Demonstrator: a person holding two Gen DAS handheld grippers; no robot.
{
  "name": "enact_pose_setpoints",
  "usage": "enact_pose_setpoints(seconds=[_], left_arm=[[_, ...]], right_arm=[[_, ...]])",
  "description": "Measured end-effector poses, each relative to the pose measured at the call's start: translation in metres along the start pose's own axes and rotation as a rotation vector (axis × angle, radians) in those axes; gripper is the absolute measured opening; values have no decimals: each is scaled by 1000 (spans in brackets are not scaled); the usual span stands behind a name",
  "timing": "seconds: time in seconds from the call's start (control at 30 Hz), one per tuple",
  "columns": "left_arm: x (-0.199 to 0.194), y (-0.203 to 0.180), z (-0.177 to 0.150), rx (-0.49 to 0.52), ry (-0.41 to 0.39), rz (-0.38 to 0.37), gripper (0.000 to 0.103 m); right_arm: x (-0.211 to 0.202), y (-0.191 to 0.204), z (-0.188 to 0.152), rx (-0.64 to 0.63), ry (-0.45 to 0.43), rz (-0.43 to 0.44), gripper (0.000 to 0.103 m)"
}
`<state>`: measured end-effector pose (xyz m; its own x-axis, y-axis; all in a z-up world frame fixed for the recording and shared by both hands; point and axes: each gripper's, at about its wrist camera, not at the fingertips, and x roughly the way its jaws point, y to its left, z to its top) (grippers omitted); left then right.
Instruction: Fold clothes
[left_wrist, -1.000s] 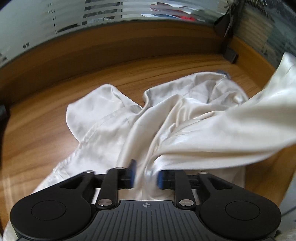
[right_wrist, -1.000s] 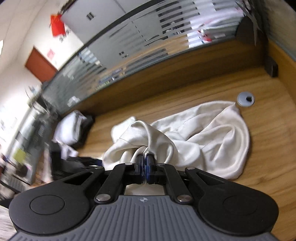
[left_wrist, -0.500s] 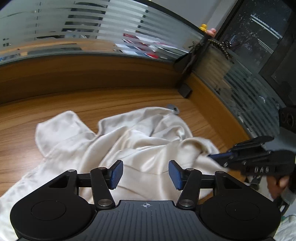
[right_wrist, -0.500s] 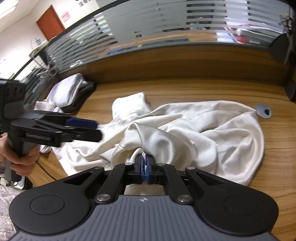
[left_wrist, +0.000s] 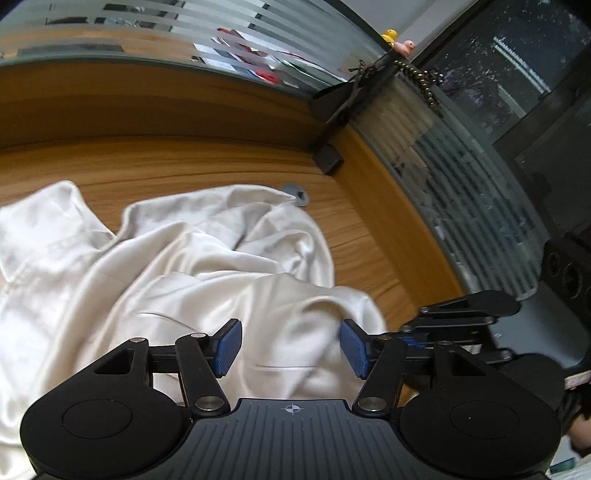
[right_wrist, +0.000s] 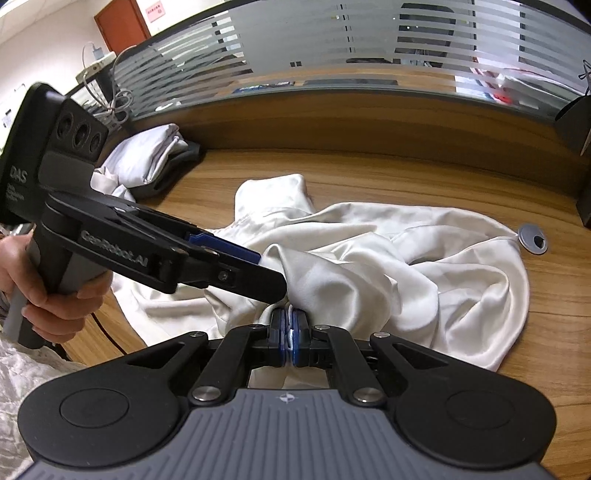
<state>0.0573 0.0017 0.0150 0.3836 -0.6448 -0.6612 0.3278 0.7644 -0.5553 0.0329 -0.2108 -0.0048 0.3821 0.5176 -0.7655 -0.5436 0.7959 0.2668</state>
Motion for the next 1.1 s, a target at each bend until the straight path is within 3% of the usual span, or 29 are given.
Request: enact_pose_setpoints(seconds=[0.07,0.1,0.2,0.27,0.33,0.43,0.5,0.57,0.63,0.77,0.87,0.93,1.1], left_arm=[[1,-4,0,21,1,5,61],[1,-5,-1,30,-1,11,54],[5,-4,0,19,6,35,16],[5,-3,1,29,-18,99,5],[4,-2,3,47,-53,189,5],[-1,4,10,5,-75,177,5],[-2,2,12,18,-67,155,5],[-2,-6,12,60,-60,153,5],[-2,-11,12,82,-52,141,5],[1,-21,9,103,-42,118,5],[2,-27,8,113,-36,99,5],[2,-30,8,121,-35,94,5],[5,-31,6,134,-19,124,5]], right_arm=[[0,-1,0,1,-1,-4,4],[1,-1,0,1,-2,-5,4],[1,0,0,-11,7,-1,4],[0,2,-1,-20,9,-1,4],[-1,3,-2,-33,18,-4,4],[-4,5,-6,-55,32,-10,4],[-6,6,-5,-63,46,-9,6],[-11,7,-1,-71,53,-20,18],[-21,8,5,-79,33,-27,18],[-37,12,17,-72,-6,16,15],[-29,17,19,-74,15,59,5],[-18,19,17,-80,45,75,5],[4,4,6,-35,64,-64,5]])
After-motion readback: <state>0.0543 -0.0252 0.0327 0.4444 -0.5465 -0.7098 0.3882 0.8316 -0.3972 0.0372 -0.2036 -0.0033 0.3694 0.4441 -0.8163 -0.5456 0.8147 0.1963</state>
